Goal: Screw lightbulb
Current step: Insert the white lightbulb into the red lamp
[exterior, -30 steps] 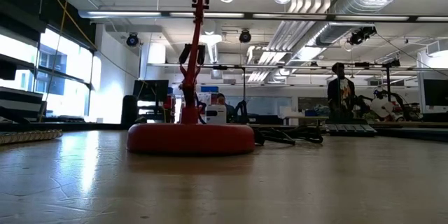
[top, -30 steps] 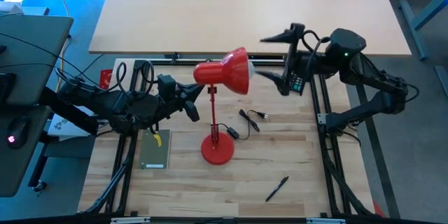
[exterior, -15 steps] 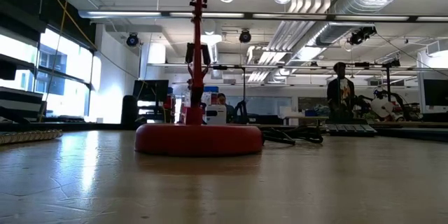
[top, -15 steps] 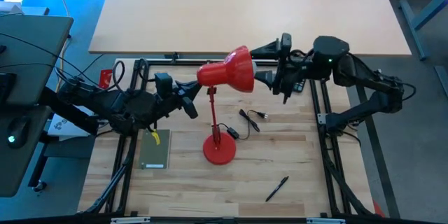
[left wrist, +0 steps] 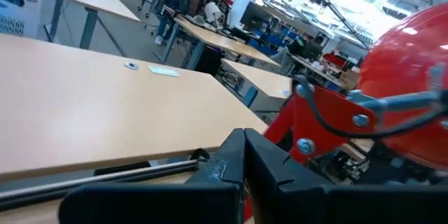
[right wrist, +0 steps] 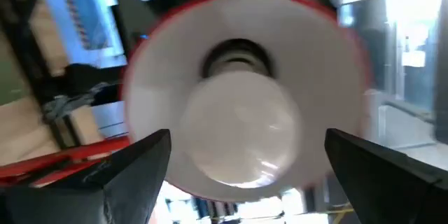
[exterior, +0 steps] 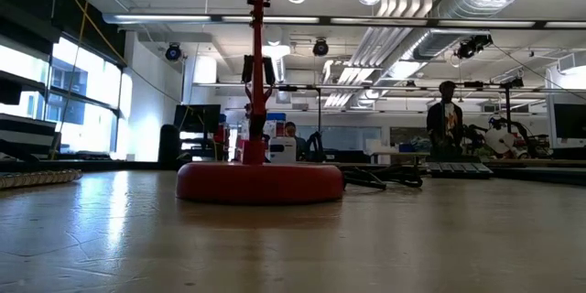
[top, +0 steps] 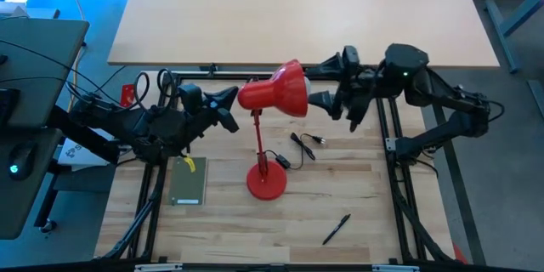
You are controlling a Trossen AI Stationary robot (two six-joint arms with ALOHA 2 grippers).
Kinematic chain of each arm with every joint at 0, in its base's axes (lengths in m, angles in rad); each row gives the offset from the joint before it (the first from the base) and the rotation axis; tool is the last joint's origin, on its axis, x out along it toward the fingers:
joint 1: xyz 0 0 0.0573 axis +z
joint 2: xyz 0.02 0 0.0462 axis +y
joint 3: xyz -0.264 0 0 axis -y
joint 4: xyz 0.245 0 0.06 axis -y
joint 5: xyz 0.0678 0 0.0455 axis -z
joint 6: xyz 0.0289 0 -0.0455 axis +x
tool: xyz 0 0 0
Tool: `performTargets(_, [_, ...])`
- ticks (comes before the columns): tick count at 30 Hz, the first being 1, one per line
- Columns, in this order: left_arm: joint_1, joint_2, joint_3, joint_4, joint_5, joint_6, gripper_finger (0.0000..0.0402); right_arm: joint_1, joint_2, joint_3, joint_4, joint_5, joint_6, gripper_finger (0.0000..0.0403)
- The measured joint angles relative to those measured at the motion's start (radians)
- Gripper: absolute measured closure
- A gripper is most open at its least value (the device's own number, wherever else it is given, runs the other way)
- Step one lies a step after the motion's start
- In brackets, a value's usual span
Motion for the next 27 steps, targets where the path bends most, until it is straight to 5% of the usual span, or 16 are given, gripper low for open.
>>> performTargets(27, [0.0, 0.0, 0.0, 0.007, -0.001, -0.024, 0.0401, -0.04, 0.032, 0.0, 0.056, -0.08, -0.049, 0.004])
